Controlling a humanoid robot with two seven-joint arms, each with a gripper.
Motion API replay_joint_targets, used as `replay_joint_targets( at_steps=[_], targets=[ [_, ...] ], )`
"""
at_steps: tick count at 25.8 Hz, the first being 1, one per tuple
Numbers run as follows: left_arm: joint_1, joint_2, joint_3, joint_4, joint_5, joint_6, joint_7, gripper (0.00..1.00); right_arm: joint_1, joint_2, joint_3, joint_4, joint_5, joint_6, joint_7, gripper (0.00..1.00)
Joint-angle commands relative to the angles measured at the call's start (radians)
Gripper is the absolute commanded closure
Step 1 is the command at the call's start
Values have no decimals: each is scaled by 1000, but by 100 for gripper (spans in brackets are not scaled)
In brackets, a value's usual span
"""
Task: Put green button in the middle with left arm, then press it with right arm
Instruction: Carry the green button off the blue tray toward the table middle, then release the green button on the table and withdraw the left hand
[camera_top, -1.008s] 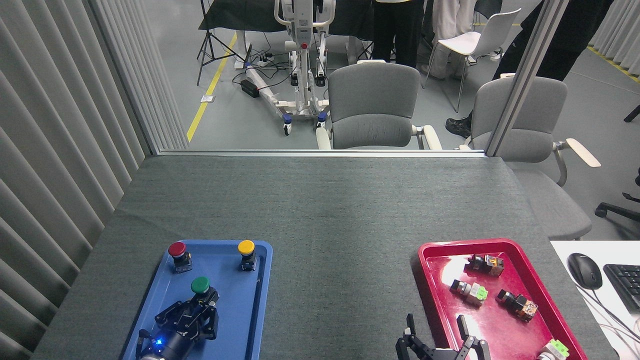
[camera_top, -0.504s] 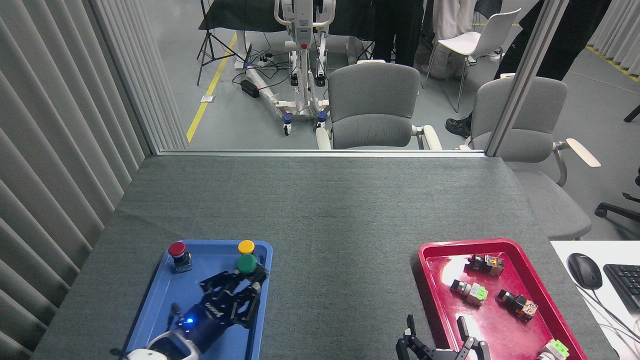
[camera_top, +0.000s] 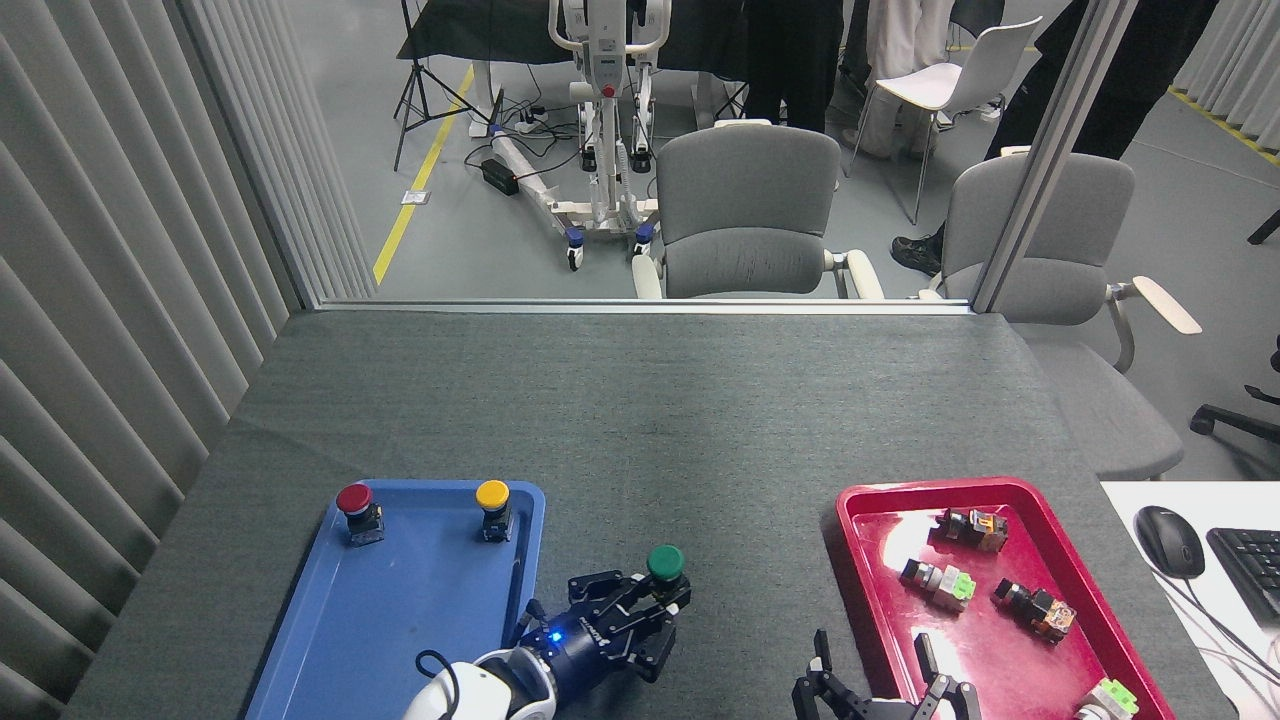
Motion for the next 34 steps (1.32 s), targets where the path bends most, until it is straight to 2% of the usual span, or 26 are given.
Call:
replay_joint_targets(
  at_steps=[1, 6, 7, 8, 9, 10, 15, 18, 21, 25, 27, 30, 34],
  targets=[
    [-1, -55, -7, 38, -45, 10, -2, 100, -1, 1, -1, 0, -2, 0, 1, 0],
    [11, -66, -9, 41, -73, 16, -14, 100, -1, -2, 1, -1, 0, 0, -1, 0],
    [19, -71, -16, 41, -73, 34, -7, 88, -1, -2, 1, -1, 0, 0, -1, 0],
    [28, -72, -20, 40, -72, 71, -3, 56, -1, -5, 1, -1, 0, 0, -1, 0],
    [39, -74, -21, 29, -65, 119, 0, 13, -1, -7, 1, 0, -2, 0, -1, 0],
    [48, -74, -24, 18, -67, 146, 3, 1, -1, -8, 1, 0, -2, 0, -1, 0],
    [80, -35, -36, -84, -72, 157, 6, 1, -1, -10, -1, 0, -3, 0, -2, 0],
    [111, 63, -15, -293, -59, 174, -2, 1, -1, -8, -1, 0, -3, 0, -1, 0],
    [191, 158, 123, -485, -41, 194, -5, 1, -1, -5, -1, 0, -3, 0, -1, 0],
    [399, 272, 381, -624, 11, 197, 24, 1, -2, -1, 5, 2, -2, 0, 1, 0],
    [462, 267, 499, -623, -16, 195, 32, 1, -5, -1, 10, 8, -2, 2, 4, 0],
    [517, 255, 548, -644, -150, 197, 20, 1, -16, 1, 28, 14, -2, 3, 5, 0],
    [652, 218, 750, -788, -110, 198, -71, 1, -51, 9, 76, 46, -2, 41, 8, 0]
  ],
)
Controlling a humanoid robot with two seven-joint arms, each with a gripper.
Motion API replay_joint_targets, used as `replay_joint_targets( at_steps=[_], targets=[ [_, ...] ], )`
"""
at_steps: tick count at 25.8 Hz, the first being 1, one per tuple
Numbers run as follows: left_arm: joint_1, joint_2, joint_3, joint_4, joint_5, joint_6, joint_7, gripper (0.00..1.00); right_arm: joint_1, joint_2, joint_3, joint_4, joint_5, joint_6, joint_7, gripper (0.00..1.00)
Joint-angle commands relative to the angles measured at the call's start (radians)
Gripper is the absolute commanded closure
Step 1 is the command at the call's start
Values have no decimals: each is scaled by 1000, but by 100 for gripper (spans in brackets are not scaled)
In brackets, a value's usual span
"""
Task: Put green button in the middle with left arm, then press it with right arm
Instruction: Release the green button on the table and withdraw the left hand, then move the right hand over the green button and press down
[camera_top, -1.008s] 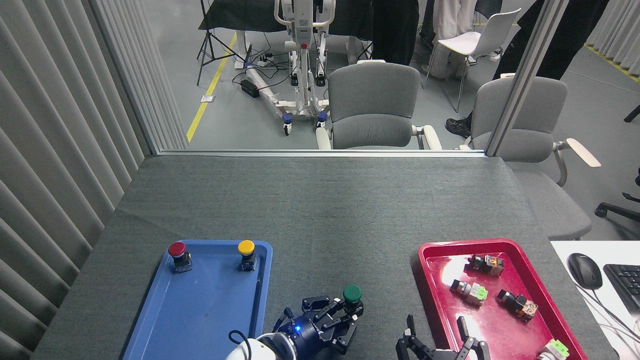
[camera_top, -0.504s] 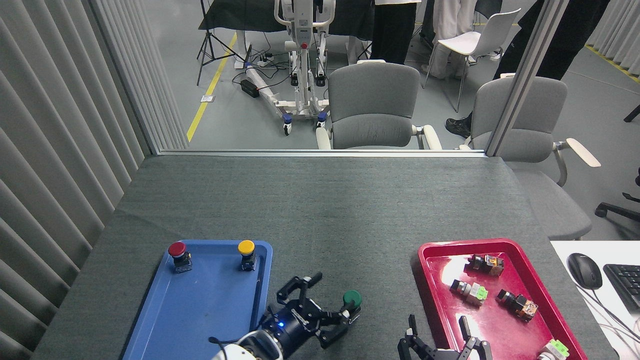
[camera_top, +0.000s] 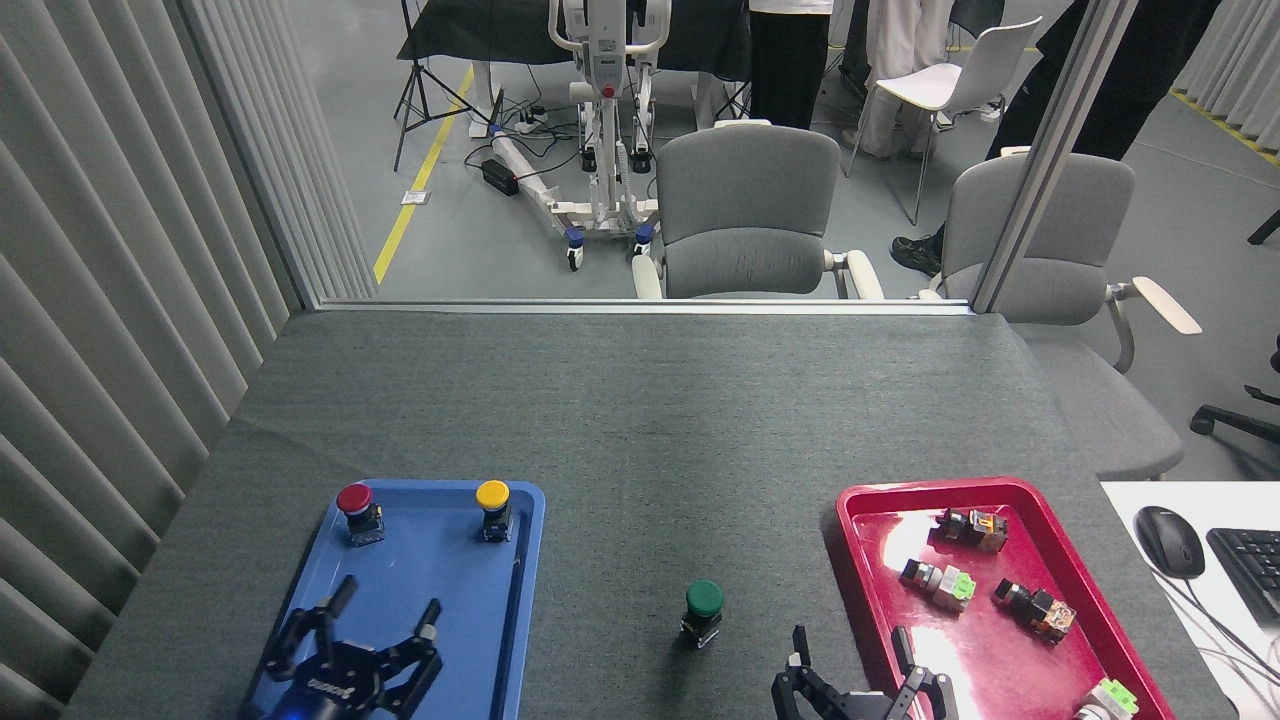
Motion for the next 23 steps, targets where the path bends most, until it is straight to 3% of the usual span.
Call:
replay_joint_targets(
  at_steps=[1, 7, 11, 14, 19, 23],
  targets=[
    [112, -30, 145, -130, 18, 1, -85, 1, -35, 7, 44, 30, 1, 40, 4, 0],
    [114, -45, 185, -154, 26, -16, -108, 1, -74, 8, 122, 86, 24, 110, 4, 6],
    [104, -30, 215, -121, 34, -66, -111, 1, -120, 20, 153, 143, 24, 113, 4, 31],
    [100, -18, 251, -119, 52, -131, -112, 1, -150, 25, 176, 177, 24, 115, 4, 44],
    [81, -18, 254, -118, 51, -128, -94, 1, -173, 28, 205, 217, 22, 109, 4, 82],
    [60, -15, 252, -85, 54, -131, -95, 1, -221, 33, 228, 292, 22, 115, 6, 97]
  ],
)
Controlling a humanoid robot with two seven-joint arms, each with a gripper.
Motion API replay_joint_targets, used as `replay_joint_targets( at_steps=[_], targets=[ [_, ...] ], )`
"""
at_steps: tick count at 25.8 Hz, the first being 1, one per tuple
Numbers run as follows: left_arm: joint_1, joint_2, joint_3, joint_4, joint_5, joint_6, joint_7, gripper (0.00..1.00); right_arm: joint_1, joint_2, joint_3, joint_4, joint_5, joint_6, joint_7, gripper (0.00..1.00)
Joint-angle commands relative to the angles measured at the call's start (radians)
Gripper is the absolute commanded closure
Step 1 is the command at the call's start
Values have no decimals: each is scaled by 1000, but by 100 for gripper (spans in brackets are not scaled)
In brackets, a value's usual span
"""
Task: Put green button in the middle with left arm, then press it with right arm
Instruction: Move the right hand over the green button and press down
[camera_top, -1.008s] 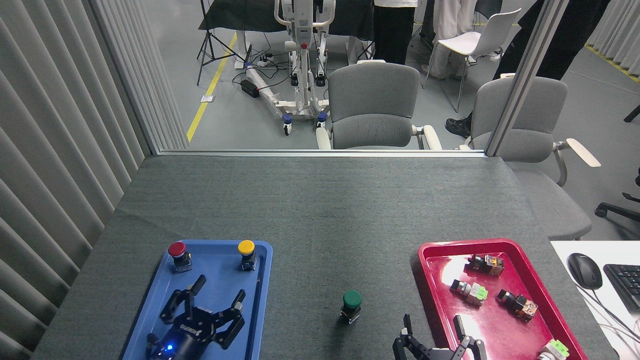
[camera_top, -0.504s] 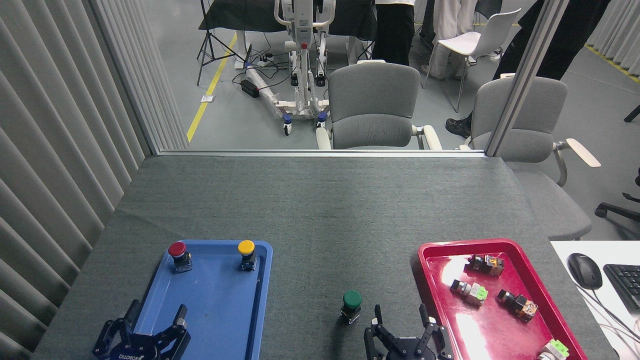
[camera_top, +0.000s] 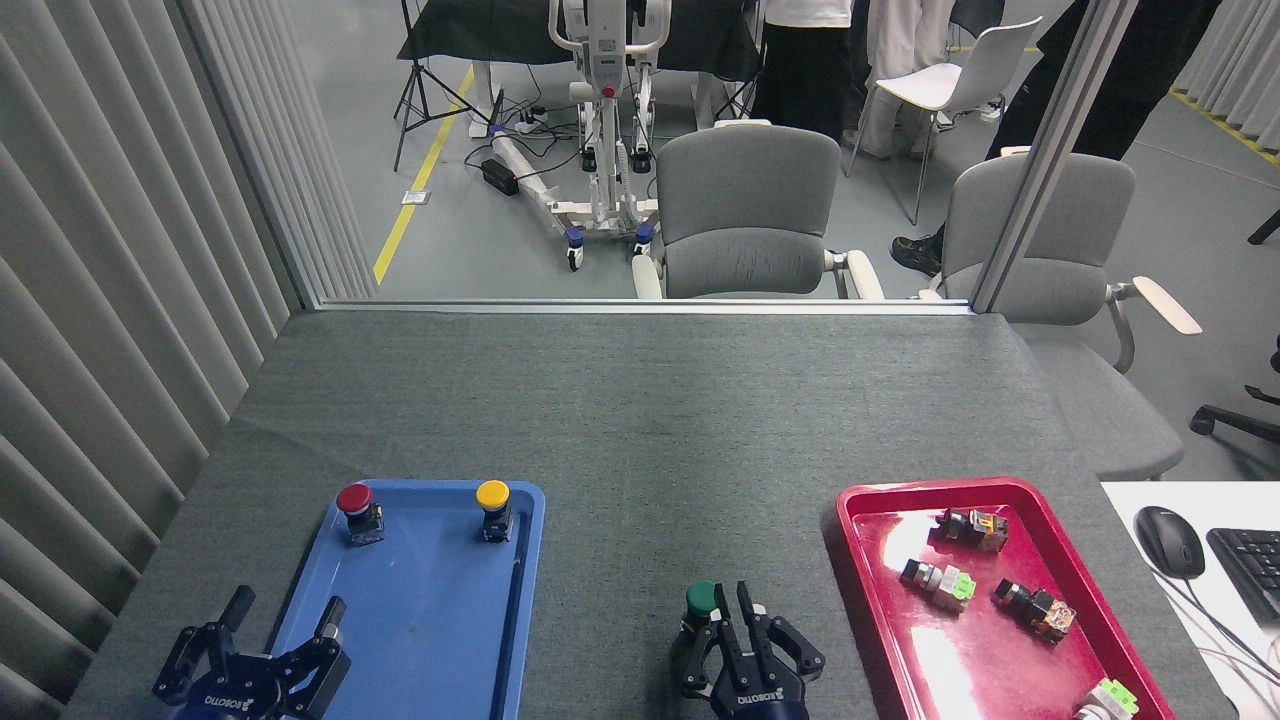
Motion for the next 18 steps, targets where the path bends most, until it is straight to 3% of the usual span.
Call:
replay_joint_targets(
  at_steps=[1, 15, 17, 18],
  targets=[
    [-18, 7, 0, 30, 2, -1, 2, 1, -32, 2, 15, 51, -2, 1, -1, 100],
    [-37, 12, -4, 64, 3, -2, -7, 1, -108, 16, 24, 158, -6, -9, 52, 99],
    [-39, 15, -4, 64, 3, -1, -7, 1, -108, 15, 30, 147, -6, -6, 45, 96],
    [-39, 15, -4, 64, 3, -1, -7, 1, -104, 15, 32, 134, -8, -5, 35, 89]
  ],
)
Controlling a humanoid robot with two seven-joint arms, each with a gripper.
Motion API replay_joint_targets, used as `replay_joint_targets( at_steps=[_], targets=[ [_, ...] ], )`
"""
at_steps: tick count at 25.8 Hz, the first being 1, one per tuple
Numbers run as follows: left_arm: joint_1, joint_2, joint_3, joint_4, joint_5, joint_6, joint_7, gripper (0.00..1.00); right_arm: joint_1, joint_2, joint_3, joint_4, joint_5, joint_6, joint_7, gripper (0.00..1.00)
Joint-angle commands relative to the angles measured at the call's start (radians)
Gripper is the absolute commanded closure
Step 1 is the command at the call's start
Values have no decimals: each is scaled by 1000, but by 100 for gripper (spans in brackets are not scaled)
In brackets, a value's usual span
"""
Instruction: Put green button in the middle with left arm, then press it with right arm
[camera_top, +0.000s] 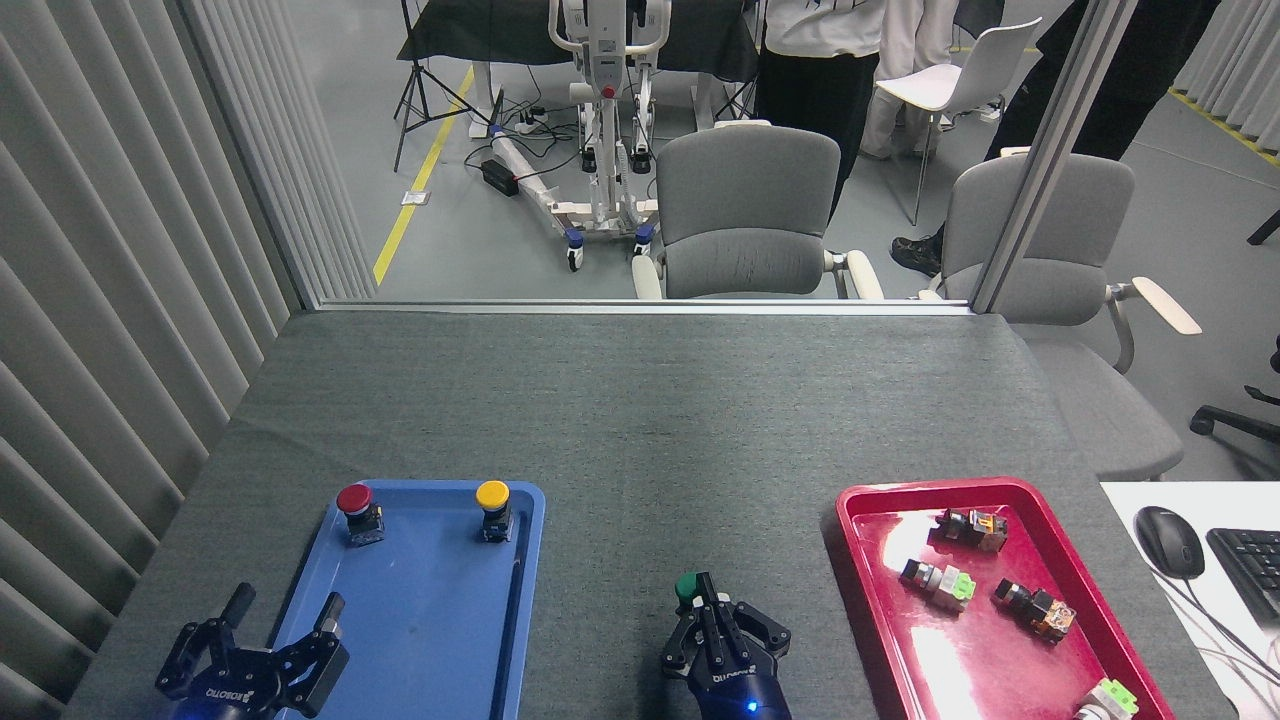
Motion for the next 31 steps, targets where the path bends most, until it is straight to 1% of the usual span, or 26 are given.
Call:
replay_joint_targets(
  at_steps=[1, 2, 3, 4, 5, 6, 8, 14, 18, 22, 25, 31],
  targets=[
    [-1, 2, 0, 3, 0, 1, 1, 1, 5, 1, 5, -35, -1, 5, -23, 76],
    [-1, 4, 0, 3, 0, 1, 1, 1, 9, 0, 5, -55, -3, 5, -55, 65],
    [-1, 4, 0, 3, 1, 1, 1, 1, 15, 0, 5, -67, -3, 5, -90, 55],
    [-1, 5, 0, 3, 2, 1, 1, 1, 23, 1, 4, -76, -3, 5, -121, 39],
    [-1, 8, 0, 3, 3, 1, 1, 1, 28, 1, 2, -87, -3, 5, -143, 19],
    [-1, 13, 0, 3, 9, 1, 1, 1, 29, 1, 2, -95, -3, 5, -152, 9],
    [-1, 16, -2, 5, 17, -1, 1, 1, 35, 1, -1, -99, -4, 5, -153, 3],
    [-1, 21, -2, 17, 23, -4, 1, 1, 43, -2, -9, -104, -9, 7, -155, 2],
    [-1, 19, -2, 17, 23, -4, 1, 1, 67, -7, -22, -141, -11, 7, -155, 2],
    [-1, 19, -2, 18, 23, -4, 1, 1, 166, -2, -151, -230, -11, -36, -155, 1],
    [-1, 21, -2, 18, 23, -4, 2, 1, 193, -10, -202, -236, -12, -54, -153, 1],
    [-2, 18, -2, 25, 23, -6, 2, 1, 204, -22, -208, -237, -23, -48, -152, 1]
  ],
)
